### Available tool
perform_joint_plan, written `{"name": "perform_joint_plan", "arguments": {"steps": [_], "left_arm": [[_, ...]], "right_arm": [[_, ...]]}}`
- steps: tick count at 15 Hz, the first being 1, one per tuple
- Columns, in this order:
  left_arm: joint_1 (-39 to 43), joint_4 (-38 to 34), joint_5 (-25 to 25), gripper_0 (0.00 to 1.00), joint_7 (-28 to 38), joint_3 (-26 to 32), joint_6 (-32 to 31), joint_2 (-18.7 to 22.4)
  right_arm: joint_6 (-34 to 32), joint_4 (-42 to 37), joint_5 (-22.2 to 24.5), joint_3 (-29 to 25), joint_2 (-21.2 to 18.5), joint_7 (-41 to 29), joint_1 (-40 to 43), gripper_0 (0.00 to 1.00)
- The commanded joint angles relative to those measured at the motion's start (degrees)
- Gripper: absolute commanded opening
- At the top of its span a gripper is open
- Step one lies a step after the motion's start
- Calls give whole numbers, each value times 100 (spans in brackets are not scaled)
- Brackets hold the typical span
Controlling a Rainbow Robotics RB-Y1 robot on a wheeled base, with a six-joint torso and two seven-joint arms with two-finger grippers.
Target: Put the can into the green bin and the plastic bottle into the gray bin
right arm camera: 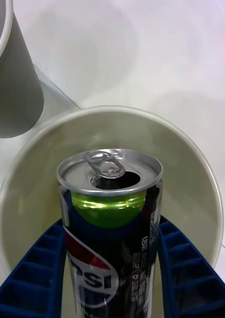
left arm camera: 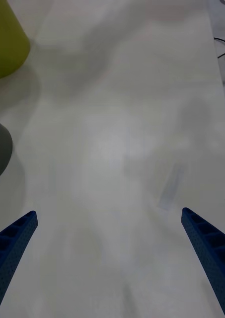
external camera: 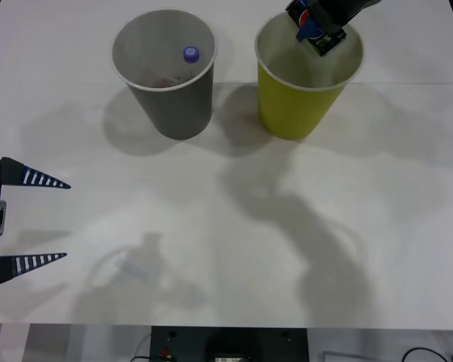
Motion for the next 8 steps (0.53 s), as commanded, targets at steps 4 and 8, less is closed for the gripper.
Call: {"name": "perform_joint_plan", "arguments": {"steps": [4,8], "left_arm": [[0,0,0,100,0,0,0,0],[0,0,0,100,0,0,0,0]], "right_arm": [[-76,-9,-301,0,-113,94,0,100],[-437,-167,-898,-220,-438,463,35,100]]}}
